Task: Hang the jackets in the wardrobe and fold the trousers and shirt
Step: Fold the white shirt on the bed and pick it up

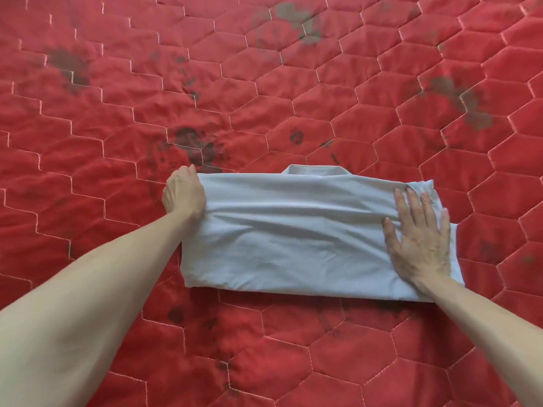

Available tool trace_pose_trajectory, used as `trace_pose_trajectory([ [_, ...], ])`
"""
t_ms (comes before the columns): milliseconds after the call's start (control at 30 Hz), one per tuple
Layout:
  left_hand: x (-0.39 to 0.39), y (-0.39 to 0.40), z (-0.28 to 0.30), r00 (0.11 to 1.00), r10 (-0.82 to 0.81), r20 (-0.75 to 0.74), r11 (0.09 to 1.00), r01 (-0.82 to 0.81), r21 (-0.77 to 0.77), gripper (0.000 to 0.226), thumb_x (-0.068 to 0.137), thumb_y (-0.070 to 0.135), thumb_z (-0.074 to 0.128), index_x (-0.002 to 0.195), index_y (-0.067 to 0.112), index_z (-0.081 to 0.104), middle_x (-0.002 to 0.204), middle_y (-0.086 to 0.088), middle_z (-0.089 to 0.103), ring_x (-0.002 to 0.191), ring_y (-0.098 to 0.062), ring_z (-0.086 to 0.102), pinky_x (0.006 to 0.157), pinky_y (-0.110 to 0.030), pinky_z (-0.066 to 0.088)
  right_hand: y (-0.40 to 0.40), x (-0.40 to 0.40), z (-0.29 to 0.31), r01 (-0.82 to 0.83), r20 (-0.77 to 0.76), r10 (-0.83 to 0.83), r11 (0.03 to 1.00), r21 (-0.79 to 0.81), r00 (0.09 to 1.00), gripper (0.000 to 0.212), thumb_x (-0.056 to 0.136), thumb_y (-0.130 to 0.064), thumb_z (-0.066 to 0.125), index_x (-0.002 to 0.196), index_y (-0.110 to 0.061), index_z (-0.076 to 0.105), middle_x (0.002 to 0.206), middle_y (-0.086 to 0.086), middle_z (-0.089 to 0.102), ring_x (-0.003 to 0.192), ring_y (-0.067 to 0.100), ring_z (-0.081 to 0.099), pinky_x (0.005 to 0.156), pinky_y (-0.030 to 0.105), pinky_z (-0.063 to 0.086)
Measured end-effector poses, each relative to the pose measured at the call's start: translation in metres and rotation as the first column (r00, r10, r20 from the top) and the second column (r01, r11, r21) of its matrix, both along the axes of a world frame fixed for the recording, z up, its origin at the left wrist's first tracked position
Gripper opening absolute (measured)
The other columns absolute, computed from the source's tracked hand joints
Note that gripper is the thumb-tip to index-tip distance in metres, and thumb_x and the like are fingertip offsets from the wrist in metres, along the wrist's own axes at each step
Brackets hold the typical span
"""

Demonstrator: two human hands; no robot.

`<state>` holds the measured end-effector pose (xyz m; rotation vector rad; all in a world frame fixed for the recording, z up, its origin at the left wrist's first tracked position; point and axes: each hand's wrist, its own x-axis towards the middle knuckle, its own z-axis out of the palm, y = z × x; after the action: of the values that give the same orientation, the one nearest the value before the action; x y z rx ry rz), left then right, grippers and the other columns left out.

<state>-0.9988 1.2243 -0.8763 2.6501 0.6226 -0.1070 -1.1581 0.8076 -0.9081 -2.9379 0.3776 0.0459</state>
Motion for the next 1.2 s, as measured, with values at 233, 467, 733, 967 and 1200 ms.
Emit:
trace_pose_trajectory([
  [233, -0.027, 0.018, 0.009, 0.916, -0.300, 0.265, 0.940, 0.236, 0.248, 0.030, 0.110, 0.033, 0.031, 0.101, 0.010, 0.050, 0.105, -0.018, 0.058, 0.093, -0.044, 0.057, 0.073, -0.052, 0.039, 0.003, 0.000, 0.002, 0.001, -0.021, -0.001, 1.000, -0.008, 1.000, 0.070, 0.103, -0.056, 0.020, 0.166, -0.028, 0.019, 0.174, -0.005, 0.016, 0.161, 0.018, 0.006, 0.129, 0.054, 0.003],
  [467, -0.132, -0.057, -0.017, 0.504, -0.859, 0.085, 0.511, 0.843, 0.165, 0.057, 0.106, 0.037, 0.035, 0.158, 0.016, 0.044, 0.166, -0.010, 0.037, 0.154, -0.032, 0.033, 0.123, -0.051, 0.026, -0.001, 0.001, 0.010, -0.009, -0.062, 0.010, 1.000, 0.021, 0.998, 0.069, 0.103, -0.058, 0.019, 0.166, -0.031, 0.016, 0.174, -0.009, 0.012, 0.161, 0.015, 0.001, 0.129, 0.050, -0.002],
  [733, -0.130, -0.033, -0.047, 0.838, -0.540, -0.073, 0.822, 0.545, 0.164, 0.071, 0.102, 0.057, 0.025, 0.167, 0.028, 0.017, 0.175, -0.004, 0.010, 0.162, -0.027, 0.002, 0.130, -0.052, 0.003, -0.032, -0.027, 0.002, 0.249, -0.022, -0.248, 0.962, 0.115, 0.969, 0.062, 0.111, -0.050, 0.025, 0.167, -0.033, 0.005, 0.175, -0.005, 0.005, 0.161, 0.013, -0.001, 0.130, 0.046, -0.001],
  [967, -0.146, -0.019, -0.025, 0.932, -0.250, -0.263, 0.929, 0.308, 0.207, 0.071, 0.105, 0.060, 0.019, 0.168, 0.030, 0.003, 0.176, -0.006, -0.004, 0.162, -0.030, -0.006, 0.127, -0.061, 0.001, -0.013, -0.066, 0.027, 0.491, 0.008, -0.522, 0.806, 0.330, 0.853, 0.082, 0.096, -0.048, 0.067, 0.161, -0.015, 0.030, 0.161, 0.013, 0.038, 0.146, 0.034, 0.034, 0.118, 0.048, 0.027],
  [1200, -0.180, -0.038, 0.006, 0.723, -0.679, -0.127, 0.681, 0.685, 0.258, 0.067, 0.104, 0.044, 0.025, 0.163, 0.014, 0.033, 0.172, -0.016, 0.019, 0.160, -0.036, 0.016, 0.128, -0.058, 0.014, -0.018, -0.068, 0.045, 0.597, -0.194, -0.732, 0.340, 0.727, 0.653, 0.060, 0.078, -0.043, 0.086, 0.127, -0.020, 0.063, 0.111, -0.001, 0.072, 0.092, 0.013, 0.069, 0.073, 0.026, 0.050],
])
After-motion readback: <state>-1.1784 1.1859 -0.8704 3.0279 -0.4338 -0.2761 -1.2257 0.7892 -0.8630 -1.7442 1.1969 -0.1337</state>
